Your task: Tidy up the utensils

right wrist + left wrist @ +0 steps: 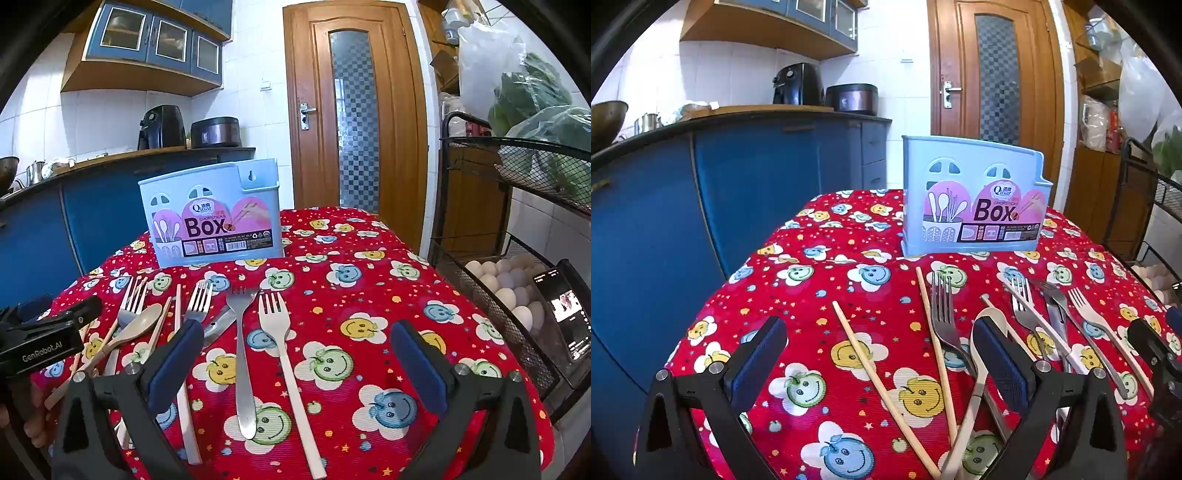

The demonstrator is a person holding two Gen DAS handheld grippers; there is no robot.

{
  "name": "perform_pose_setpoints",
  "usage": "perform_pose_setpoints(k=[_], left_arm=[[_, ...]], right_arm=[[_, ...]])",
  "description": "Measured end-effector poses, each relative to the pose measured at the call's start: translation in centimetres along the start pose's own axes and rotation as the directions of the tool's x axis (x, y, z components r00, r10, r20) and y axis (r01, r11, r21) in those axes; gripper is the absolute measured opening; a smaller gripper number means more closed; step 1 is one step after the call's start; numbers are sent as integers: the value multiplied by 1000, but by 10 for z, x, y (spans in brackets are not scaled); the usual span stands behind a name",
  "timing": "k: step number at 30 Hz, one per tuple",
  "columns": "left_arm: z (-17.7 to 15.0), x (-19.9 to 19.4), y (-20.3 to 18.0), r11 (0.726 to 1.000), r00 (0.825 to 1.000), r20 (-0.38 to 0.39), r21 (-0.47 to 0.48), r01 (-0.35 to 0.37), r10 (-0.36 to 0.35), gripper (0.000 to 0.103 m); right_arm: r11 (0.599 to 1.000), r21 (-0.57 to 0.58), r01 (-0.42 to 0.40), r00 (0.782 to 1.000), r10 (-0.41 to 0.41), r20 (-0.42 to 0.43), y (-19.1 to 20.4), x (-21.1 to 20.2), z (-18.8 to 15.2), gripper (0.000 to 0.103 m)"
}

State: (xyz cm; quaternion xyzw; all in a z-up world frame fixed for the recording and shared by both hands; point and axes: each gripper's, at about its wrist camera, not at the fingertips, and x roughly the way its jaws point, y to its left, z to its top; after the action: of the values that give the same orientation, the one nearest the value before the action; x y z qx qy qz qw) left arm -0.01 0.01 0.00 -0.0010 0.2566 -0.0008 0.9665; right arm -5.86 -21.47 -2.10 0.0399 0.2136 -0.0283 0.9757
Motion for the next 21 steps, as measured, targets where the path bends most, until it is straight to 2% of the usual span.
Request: perform_pose_setpoints(k=[21], left_arm=[[0,0,0,1000,1000,-4,1,-1,1,100]], right_arm=[[1000,4,1,1000,-1,-5,-1,2,-1,103]])
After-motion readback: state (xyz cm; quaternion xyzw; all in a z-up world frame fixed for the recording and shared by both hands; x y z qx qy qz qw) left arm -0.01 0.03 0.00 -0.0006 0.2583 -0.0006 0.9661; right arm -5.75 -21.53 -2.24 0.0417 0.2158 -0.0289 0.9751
